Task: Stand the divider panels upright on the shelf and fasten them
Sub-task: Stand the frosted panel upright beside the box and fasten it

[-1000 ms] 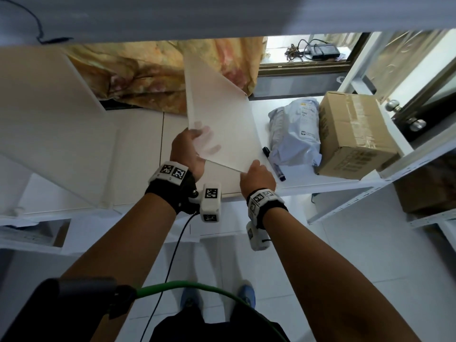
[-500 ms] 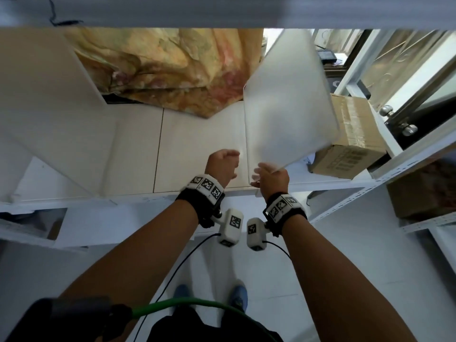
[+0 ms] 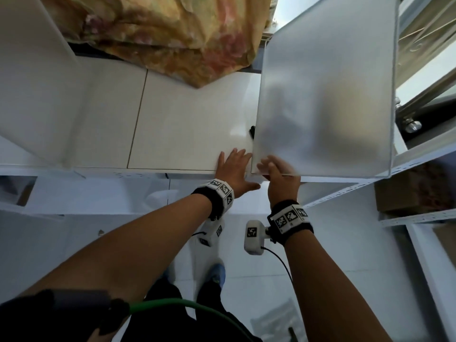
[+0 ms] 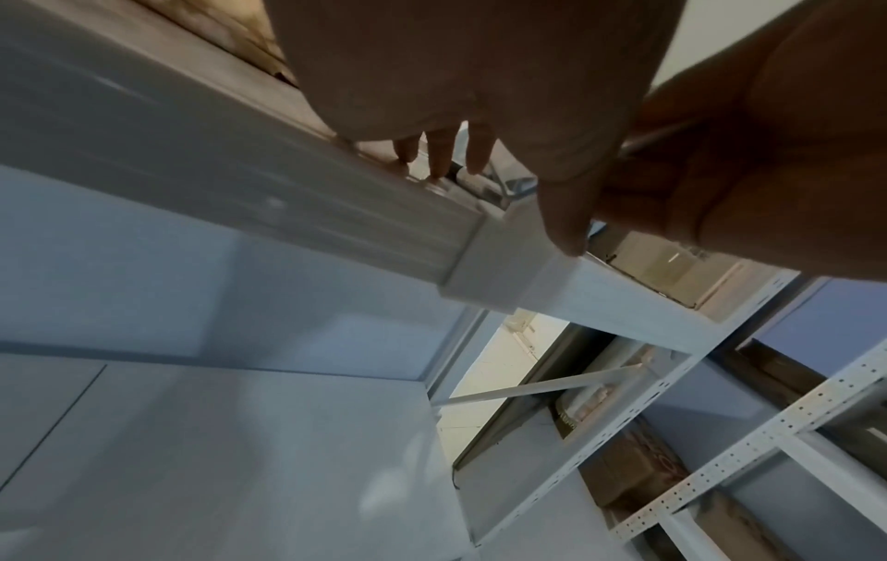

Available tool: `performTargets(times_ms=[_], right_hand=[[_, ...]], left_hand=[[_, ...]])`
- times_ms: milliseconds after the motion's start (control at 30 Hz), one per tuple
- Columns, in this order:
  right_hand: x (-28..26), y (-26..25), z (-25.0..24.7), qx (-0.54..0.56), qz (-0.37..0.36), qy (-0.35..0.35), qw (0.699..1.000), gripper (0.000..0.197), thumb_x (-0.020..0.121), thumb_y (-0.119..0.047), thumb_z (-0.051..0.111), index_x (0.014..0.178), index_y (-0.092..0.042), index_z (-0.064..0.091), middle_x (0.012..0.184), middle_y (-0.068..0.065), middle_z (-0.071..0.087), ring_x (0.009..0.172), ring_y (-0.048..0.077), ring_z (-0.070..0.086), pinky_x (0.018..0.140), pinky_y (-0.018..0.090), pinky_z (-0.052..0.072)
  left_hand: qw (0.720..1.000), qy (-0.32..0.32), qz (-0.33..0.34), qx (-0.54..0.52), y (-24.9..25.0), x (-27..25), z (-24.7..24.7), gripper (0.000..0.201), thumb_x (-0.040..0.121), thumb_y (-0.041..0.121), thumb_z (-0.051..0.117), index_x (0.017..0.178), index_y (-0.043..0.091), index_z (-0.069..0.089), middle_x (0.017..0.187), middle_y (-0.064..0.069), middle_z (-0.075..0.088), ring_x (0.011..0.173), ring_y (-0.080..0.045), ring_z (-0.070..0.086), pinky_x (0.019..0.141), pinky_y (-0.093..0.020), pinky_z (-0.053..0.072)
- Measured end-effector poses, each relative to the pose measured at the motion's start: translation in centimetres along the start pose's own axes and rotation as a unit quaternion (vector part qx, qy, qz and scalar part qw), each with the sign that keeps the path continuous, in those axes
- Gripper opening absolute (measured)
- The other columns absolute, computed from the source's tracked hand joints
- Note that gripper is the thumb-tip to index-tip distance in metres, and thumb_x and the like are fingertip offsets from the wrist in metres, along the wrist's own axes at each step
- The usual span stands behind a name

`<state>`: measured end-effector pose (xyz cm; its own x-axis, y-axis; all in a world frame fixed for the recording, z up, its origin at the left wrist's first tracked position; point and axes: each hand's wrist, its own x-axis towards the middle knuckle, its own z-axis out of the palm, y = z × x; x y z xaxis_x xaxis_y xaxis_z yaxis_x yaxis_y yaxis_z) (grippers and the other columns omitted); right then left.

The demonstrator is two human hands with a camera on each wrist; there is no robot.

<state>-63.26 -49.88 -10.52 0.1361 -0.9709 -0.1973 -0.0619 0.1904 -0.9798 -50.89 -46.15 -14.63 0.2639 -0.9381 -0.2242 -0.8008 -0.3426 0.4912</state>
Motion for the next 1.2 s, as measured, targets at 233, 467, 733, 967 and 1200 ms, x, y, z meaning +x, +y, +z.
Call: performTargets(times_ms=[233,467,733,967,1200], right_hand=[[1.1,0.0,-0.7,-0.022,-0.032,0.019,0.999,0.022,0.091,-0.002,0.056,0.100,-0.014,0.072,0.096,0.013,0.074,0.091,0.030,0.071,0.086,0.052,0.056],[1.0,-0.5,-0.6,-0.038,-0.045,0.008,0.998,0.021,0.092,0.001,0.057,0.099,-0.012,0.072,0.095,0.012,0.074,0.089,0.025,0.072,0.085,0.041,0.058],[0.7,-0.2,-1.6,-0.094,-0.069,0.015,0.993,0.023,0.090,-0.005,0.061,0.089,-0.025,0.073,0.088,-0.003,0.075,0.086,0.014,0.072,0.085,0.036,0.058],[0.0,-1.2,-1.5,-0.065,-0.076,0.034,0.994,0.019,0.090,0.002,0.059,0.091,-0.009,0.074,0.082,0.001,0.074,0.078,0.014,0.073,0.077,0.031,0.059],[0.3,-1.2,0.2,-0.100,-0.087,0.012,0.991,0.027,0.089,-0.004,0.061,0.085,-0.027,0.074,0.081,-0.007,0.074,0.080,0.011,0.072,0.081,0.036,0.059]], left_hand=[[0.999,0.030,0.012,-0.024,0.9,1.8,0.5,0.089,0.081,0.068,0.061,0.154,0.030,0.026,0.162,0.007,0.029,0.154,-0.016,0.010,0.118,-0.059,-0.014],[0.996,0.063,0.019,-0.068,0.6,1.9,1.0,0.088,0.079,0.070,0.062,0.152,0.031,0.032,0.157,0.008,0.040,0.153,-0.013,0.014,0.118,-0.056,-0.017],[0.995,0.070,0.031,-0.058,0.5,1.8,1.1,0.076,0.079,0.067,0.065,0.146,0.038,0.041,0.154,0.018,0.041,0.152,-0.014,0.017,0.118,-0.059,-0.014],[0.997,0.054,0.040,-0.024,0.6,1.6,0.8,0.084,0.082,0.070,0.059,0.152,0.032,0.034,0.159,0.014,0.034,0.153,-0.015,0.016,0.118,-0.061,-0.013],[0.997,0.051,0.041,-0.042,0.6,1.6,0.5,0.088,0.077,0.081,0.048,0.152,0.036,0.032,0.156,0.016,0.038,0.153,-0.015,0.016,0.117,-0.061,-0.013]])
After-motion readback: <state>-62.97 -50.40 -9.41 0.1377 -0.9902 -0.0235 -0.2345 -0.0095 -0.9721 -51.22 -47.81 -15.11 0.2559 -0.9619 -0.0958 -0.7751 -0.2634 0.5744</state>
